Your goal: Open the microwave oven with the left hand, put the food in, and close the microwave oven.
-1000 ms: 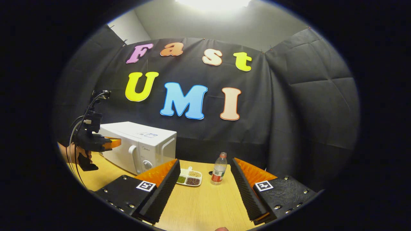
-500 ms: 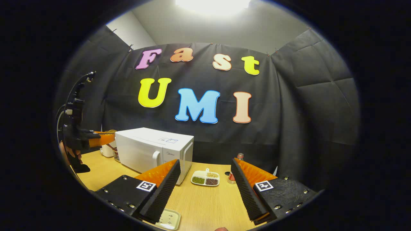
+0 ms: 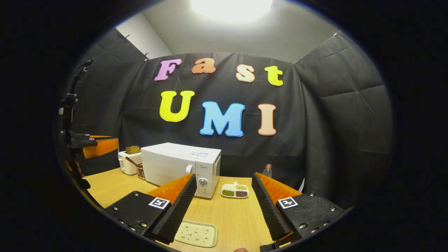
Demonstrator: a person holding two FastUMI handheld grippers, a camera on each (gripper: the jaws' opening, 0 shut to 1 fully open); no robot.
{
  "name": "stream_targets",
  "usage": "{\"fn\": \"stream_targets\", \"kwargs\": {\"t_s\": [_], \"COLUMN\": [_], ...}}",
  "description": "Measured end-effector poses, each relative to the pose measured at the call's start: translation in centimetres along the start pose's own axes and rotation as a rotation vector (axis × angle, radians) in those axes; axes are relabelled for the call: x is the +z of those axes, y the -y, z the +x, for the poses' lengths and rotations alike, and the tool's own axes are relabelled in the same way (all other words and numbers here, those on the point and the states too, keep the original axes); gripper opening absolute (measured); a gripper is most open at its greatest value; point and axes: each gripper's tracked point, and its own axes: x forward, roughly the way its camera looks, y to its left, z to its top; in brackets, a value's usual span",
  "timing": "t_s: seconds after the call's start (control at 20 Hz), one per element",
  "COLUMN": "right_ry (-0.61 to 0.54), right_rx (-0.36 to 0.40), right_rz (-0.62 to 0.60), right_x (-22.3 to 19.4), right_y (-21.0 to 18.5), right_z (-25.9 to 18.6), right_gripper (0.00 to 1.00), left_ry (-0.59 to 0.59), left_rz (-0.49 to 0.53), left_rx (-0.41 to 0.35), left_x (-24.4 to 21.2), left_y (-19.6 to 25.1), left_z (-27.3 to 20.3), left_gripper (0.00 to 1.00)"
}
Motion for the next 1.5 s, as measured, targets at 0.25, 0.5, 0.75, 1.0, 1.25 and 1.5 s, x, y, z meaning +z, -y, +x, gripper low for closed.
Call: {"fn": "stream_targets", "kwargs": {"t_s": [0.25, 0.5, 0.75, 1.0, 1.25, 1.5], "right_ry": [0.016, 0.003, 0.022, 0.044, 0.058, 0.075], "right_rx": [0.003, 0.001, -0.012, -0.017, -0.016, -0.032], "right_rz": [-0.011, -0.012, -0.014, -0.022, 0.002, 0.004], "right_x": [0.1, -0.4, 0.6, 1.2, 1.6, 2.0], "right_y": [-0.9, -1.3, -1.3, -1.8, -2.2, -1.9], "right_z": [-2.4, -3.9, -4.8, -5.4, -5.7, -6.0], "right_gripper": [0.97, 0.97, 0.97, 0.97, 0.96, 0.97], "left_ry": [0.026, 0.042, 0.047, 0.056, 0.062, 0.061], "left_rz": [-0.006, 0.030, 0.027, 0.042, 0.026, 0.028], "left_rx": [0.013, 0.070, 0.091, 0.095, 0.105, 0.112], "left_x": [0.4, 0.5, 0.8, 1.2, 1.3, 1.2], "left_y": [0.3, -1.4, -2.5, -2.9, -3.3, -3.5], "left_z": [-4.8, -7.0, -8.2, -9.3, -10.1, -10.1], "left_gripper": [0.90, 1.00, 0.97, 1.00, 1.00, 1.00]}}
